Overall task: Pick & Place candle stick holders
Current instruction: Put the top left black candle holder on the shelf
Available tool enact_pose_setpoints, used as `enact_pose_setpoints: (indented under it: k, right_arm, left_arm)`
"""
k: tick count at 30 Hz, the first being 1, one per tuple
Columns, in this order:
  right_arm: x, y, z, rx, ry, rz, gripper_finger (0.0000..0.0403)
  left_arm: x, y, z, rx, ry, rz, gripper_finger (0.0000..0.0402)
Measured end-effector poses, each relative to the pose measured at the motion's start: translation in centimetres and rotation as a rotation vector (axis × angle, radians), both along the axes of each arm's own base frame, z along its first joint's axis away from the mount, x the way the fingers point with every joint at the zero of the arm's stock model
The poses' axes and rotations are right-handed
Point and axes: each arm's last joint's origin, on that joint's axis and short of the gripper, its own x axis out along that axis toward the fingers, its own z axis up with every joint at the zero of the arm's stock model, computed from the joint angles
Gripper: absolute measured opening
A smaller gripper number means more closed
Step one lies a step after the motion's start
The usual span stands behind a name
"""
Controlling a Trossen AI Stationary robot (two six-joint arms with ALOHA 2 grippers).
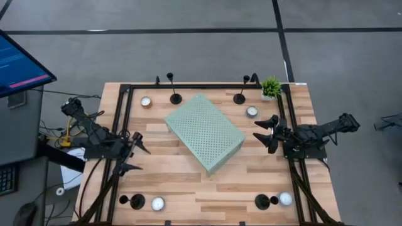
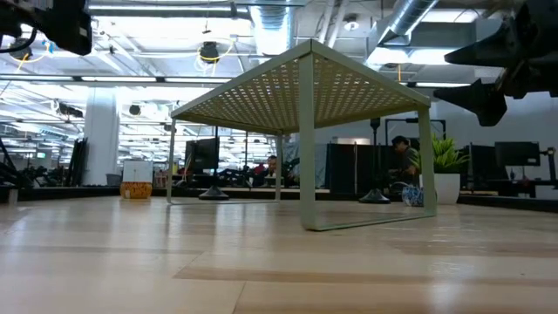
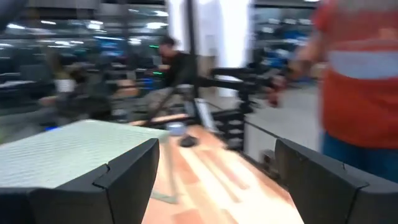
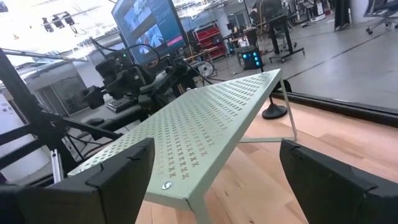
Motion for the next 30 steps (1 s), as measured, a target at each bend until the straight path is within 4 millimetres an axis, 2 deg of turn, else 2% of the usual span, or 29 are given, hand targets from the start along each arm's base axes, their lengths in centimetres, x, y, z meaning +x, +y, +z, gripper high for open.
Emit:
enact_pose_setpoints:
  k: [4,7,16,20,30]
  right_arm:
    - [0.0,0.0,0.0,-0.001,0.0,0.0,0.0336]
    - [0.0,0.0,0.0,-0.001,0.0,0.0,0.0336]
    - [0.0,0.0,0.0,0.0,0.0,0.0,0.0336]
    - [0.0,0.0,0.0,0.0,0.0,0.0,0.0336]
    - [0.0,0.0,0.0,0.0,0.0,0.0,0.0336]
  left_arm:
    - [0.3,0.5,-0.1,-0.038,0.039,0.198,0.032]
    - [0.5,0.6,-0.1,-0.063,0.059,0.282,0.032]
    - [1.0,0.0,0.5,-0.348,0.072,0.192,0.032]
    - [1.3,-0.2,1.0,-0.415,0.048,0.181,0.032]
    - [2.0,-0.2,0.5,-0.462,0.087,0.401,0.032]
